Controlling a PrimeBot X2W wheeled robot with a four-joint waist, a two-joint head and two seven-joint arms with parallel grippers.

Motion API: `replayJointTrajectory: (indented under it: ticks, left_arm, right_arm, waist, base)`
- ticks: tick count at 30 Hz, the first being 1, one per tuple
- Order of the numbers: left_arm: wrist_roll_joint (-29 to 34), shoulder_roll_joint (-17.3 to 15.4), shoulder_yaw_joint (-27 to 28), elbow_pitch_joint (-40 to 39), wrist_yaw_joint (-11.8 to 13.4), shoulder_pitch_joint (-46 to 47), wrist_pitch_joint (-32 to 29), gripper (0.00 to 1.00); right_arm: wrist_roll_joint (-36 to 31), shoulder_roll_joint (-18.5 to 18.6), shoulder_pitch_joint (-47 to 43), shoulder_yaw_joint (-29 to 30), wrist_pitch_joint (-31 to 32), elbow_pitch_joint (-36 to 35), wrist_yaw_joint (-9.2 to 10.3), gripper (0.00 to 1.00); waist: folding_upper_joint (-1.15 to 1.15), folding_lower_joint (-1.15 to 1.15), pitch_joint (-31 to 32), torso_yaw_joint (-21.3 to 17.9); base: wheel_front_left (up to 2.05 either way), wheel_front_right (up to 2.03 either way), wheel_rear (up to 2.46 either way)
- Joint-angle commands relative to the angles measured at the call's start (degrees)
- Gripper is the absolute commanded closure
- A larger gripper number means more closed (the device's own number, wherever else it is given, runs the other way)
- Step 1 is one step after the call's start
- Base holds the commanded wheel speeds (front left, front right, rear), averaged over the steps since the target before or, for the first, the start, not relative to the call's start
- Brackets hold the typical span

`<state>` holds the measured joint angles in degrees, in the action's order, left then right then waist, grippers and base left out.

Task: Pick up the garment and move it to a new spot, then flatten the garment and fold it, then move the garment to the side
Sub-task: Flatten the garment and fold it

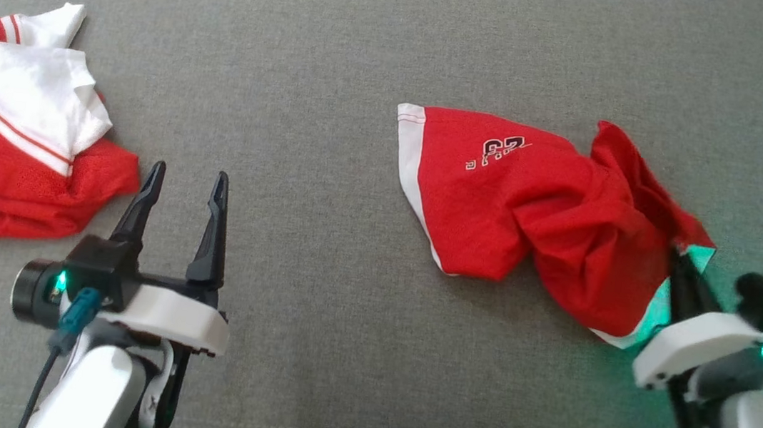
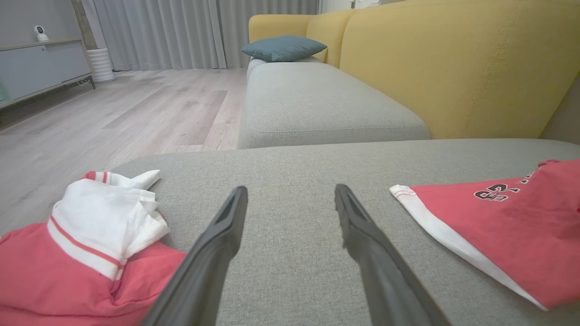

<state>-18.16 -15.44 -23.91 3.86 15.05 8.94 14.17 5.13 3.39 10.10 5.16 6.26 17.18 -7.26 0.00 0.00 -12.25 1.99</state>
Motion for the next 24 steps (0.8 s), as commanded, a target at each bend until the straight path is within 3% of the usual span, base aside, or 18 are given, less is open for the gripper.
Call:
replayJointTrajectory:
  ticks: [1, 6, 10, 16, 24]
  left_arm:
    - [0.62, -0.44, 1.84, -1.5, -0.22, 3.14, 0.51, 0.0]
    - [0.6, -0.09, 1.87, -1.23, -0.5, 3.42, 0.65, 0.0]
    - [0.59, 0.12, 1.94, -0.96, -0.74, 3.59, 0.72, 0.0]
    - [0.52, 0.37, 2.08, -0.68, -0.96, 3.47, 0.77, 0.0]
    - [0.61, 0.86, 1.83, -0.37, -1.35, 3.64, 0.81, 0.0]
  right_arm:
    - [-0.22, 1.45, 2.13, -0.23, -0.9, -2.77, -0.23, 1.0]
    - [-0.31, 2.59, 4.48, 1.01, -0.52, -6.87, -0.23, 1.0]
    - [1.33, 2.18, 7.15, -2.67, 0.79, -11.4, -0.23, 1.0]
    - [5.76, 0.15, 10.47, -13.72, 2.33, -14.6, -0.23, 1.0]
    - [16.26, -0.48, 11.91, -34.34, 1.09, -9.54, -0.23, 1.0]
  waist:
    - [0.0, 0.0, 0.1, -0.03]
    - [0.0, 0.0, 0.41, -0.08]
    - [0.0, 0.0, 0.9, -0.07]
    - [0.0, 0.0, 1.51, 0.08]
    - [0.0, 0.0, 1.17, 1.11]
  base:
    - [0.0, 0.0, 0.0]
    - [0.0, 0.0, 0.0]
    - [0.0, 0.0, 0.0]
    - [0.0, 0.0, 0.0]
    - [0.0, 0.0, 0.0]
